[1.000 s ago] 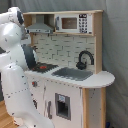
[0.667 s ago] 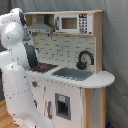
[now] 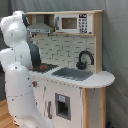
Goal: Play with the kitchen
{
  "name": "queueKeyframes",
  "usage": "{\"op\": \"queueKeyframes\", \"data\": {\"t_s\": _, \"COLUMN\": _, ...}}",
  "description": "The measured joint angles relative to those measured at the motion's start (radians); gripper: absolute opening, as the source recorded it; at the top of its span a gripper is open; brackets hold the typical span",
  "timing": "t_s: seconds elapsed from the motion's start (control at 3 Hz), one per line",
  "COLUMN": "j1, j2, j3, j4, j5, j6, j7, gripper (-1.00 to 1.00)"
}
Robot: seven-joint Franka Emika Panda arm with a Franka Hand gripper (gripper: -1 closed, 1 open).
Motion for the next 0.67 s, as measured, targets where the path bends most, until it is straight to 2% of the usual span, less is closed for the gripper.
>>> {"op": "queueKeyframes", "data": {"t_s": 0.67, "j1": 0.031, "j2": 0.14, "j3": 0.007, "j4": -0.205, "j5": -0.077, "j6": 0.097, "j7": 0.067, "gripper": -1.0}}
